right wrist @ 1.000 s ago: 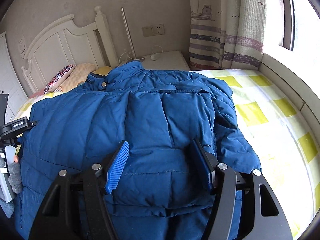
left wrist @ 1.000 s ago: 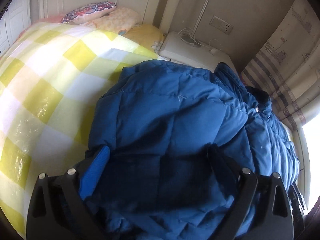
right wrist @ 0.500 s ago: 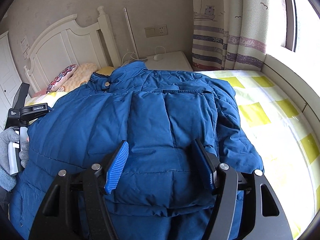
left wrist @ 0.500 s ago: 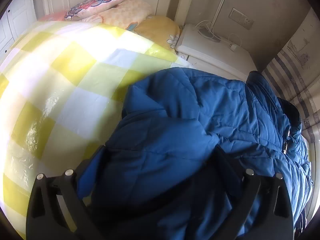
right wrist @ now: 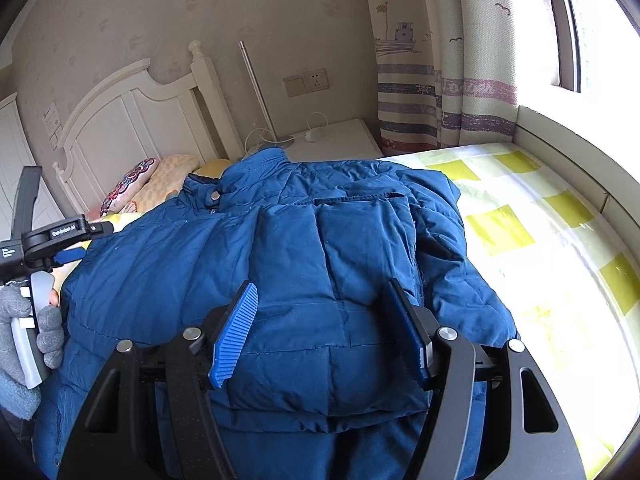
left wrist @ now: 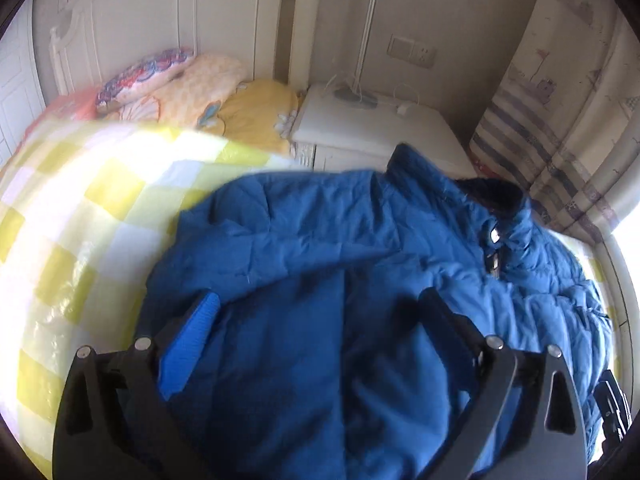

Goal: Fold large clothes

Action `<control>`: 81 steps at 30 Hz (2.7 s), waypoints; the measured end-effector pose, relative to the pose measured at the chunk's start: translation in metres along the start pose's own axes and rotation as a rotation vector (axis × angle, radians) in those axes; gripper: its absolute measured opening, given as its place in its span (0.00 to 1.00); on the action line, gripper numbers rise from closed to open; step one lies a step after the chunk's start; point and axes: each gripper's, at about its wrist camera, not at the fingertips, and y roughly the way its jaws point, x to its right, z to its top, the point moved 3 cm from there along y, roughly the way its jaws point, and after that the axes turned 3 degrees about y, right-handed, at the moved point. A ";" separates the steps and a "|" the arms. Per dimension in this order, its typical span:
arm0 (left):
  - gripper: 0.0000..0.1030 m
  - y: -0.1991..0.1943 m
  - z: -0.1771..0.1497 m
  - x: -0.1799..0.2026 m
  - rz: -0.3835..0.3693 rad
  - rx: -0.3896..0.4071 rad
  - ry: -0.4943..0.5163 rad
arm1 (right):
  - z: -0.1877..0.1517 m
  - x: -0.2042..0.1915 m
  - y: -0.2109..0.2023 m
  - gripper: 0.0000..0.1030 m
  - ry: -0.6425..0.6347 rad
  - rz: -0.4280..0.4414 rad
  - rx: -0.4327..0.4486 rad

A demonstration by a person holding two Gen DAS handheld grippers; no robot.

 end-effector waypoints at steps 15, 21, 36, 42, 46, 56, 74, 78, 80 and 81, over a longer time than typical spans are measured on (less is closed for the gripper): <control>0.98 0.012 -0.011 0.002 0.021 -0.010 0.019 | 0.039 -0.040 -0.005 0.70 -0.142 -0.035 0.017; 0.98 0.010 -0.012 0.001 0.011 -0.006 0.011 | 0.020 -0.037 0.062 0.79 -0.246 -0.093 -0.140; 0.97 -0.008 -0.011 -0.008 -0.020 0.026 -0.037 | 0.023 -0.032 0.057 0.83 -0.200 -0.043 -0.160; 0.98 -0.104 -0.049 0.025 -0.059 0.204 0.023 | 0.010 -0.051 -0.003 0.84 -0.246 -0.042 -0.082; 0.98 -0.086 -0.078 0.050 0.001 0.092 0.132 | -0.013 -0.052 0.024 0.85 -0.321 -0.096 -0.168; 0.98 -0.135 -0.118 0.030 -0.029 0.170 0.083 | -0.023 -0.053 -0.051 0.87 -0.281 -0.016 -0.111; 0.98 -0.204 -0.230 -0.042 -0.044 0.145 0.026 | -0.099 -0.034 -0.149 0.88 -0.265 0.075 -0.145; 0.98 -0.266 -0.271 -0.073 -0.068 0.325 0.075 | -0.134 -0.015 -0.220 0.89 -0.284 0.214 -0.017; 0.98 -0.292 -0.296 -0.090 -0.076 0.403 0.080 | -0.155 -0.004 -0.246 0.89 -0.281 0.285 -0.021; 0.98 -0.300 -0.306 -0.098 -0.082 0.415 0.070 | -0.165 0.002 -0.255 0.89 -0.259 0.290 -0.031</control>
